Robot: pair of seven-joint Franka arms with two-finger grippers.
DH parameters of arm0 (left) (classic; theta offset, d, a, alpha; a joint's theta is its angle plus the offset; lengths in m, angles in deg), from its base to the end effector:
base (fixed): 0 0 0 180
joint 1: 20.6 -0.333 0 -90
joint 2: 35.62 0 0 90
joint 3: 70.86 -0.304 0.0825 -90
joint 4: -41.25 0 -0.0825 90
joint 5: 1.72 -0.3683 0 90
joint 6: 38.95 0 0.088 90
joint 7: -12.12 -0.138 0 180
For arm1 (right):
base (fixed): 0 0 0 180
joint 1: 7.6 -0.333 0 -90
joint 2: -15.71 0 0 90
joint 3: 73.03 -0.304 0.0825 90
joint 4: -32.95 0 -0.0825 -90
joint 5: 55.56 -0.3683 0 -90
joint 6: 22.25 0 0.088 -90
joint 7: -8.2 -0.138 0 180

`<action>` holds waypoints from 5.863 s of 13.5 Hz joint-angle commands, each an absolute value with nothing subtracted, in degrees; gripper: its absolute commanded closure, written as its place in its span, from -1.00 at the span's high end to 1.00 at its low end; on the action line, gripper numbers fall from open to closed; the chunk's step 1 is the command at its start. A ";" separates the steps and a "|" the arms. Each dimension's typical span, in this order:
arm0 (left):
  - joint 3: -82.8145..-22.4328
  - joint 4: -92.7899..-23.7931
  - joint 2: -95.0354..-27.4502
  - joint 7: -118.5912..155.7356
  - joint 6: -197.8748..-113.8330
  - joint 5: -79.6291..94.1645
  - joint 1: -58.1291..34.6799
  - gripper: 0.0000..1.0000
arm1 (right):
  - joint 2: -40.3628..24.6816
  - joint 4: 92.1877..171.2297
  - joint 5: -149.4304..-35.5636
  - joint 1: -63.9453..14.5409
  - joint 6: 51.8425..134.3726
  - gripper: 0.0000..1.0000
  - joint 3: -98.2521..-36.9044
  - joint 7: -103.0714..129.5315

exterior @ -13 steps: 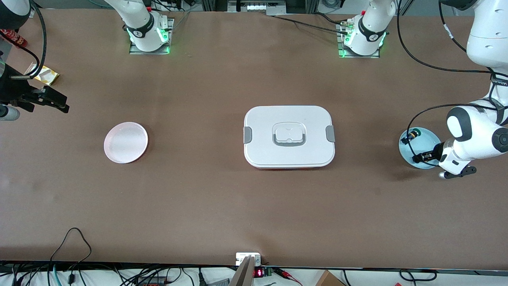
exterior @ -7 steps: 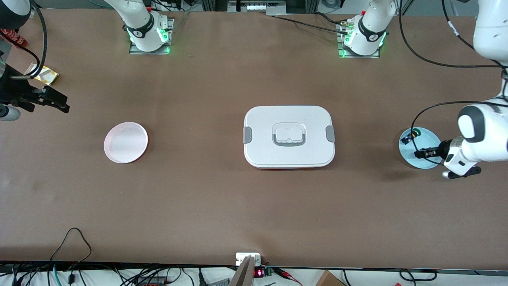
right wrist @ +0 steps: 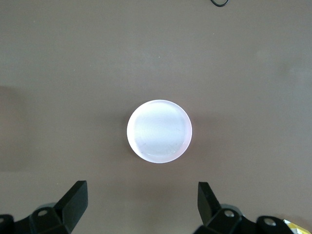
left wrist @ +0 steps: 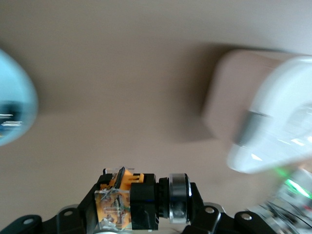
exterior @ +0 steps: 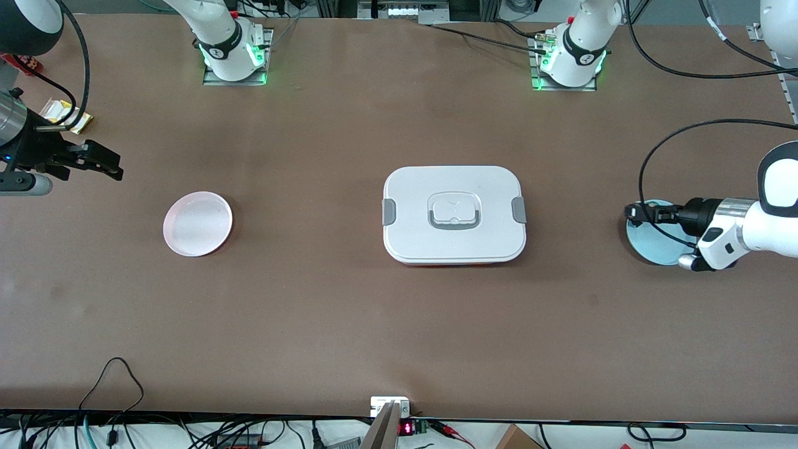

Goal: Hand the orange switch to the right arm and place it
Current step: 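Lift the switch with the left gripper while the right gripper reaches toward it, then grasp the switch with the right gripper from the left gripper, then open the left gripper and pull it back from the right gripper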

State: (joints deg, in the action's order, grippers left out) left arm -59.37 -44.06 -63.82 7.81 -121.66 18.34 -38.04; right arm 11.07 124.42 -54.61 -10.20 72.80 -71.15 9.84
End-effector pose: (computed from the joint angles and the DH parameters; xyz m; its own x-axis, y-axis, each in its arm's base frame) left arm 0.5970 0.0260 0.3450 0.8868 -0.0459 -0.4598 0.1818 -0.8802 0.4385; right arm 0.5672 0.0056 0.5326 0.9989 0.0427 -0.0190 0.0430 -0.9989 0.0186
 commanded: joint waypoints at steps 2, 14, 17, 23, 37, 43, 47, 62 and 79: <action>-52.78 -42.78 -64.63 -0.85 -115.95 33.84 -38.97 -0.23 | 11.23 123.30 -55.74 -10.33 70.57 1.00 -71.09 14.70; -35.97 -50.07 -70.60 -52.08 -141.59 61.76 -33.27 -0.21 | 3.77 124.09 -101.06 -9.71 62.74 1.00 -70.66 12.50; -35.97 -49.90 -71.21 -73.92 -152.99 77.59 -24.93 -0.19 | -0.44 124.53 -112.73 -7.44 59.07 1.00 -70.57 12.50; -36.06 -48.32 -73.77 -101.17 -167.43 106.02 -10.50 -0.20 | 0.24 137.52 -131.30 -7.25 61.94 1.00 -70.57 11.63; -36.06 -46.03 -73.77 -100.64 -172.81 106.21 -8.03 -0.20 | 0.33 140.97 -140.19 -18.58 70.83 1.00 -71.01 4.25; -36.06 -46.03 -73.77 -100.47 -172.81 106.21 -8.03 -0.19 | -1.69 140.53 -144.94 -24.65 79.08 1.00 -71.09 2.75; -35.97 -45.68 -73.77 -100.29 -172.81 106.12 -8.03 -0.19 | -1.87 140.62 -144.77 -25.01 81.12 1.00 -71.18 3.36; -35.97 -45.59 -73.77 -100.11 -172.90 106.12 -8.03 -0.17 | -0.37 141.06 -144.07 -21.75 73.82 0.91 -71.09 0.82; -35.97 -45.24 -73.41 -95.04 -172.38 106.21 -8.38 1.00 | -0.20 141.06 -144.07 -21.67 73.82 -0.54 -71.01 1.61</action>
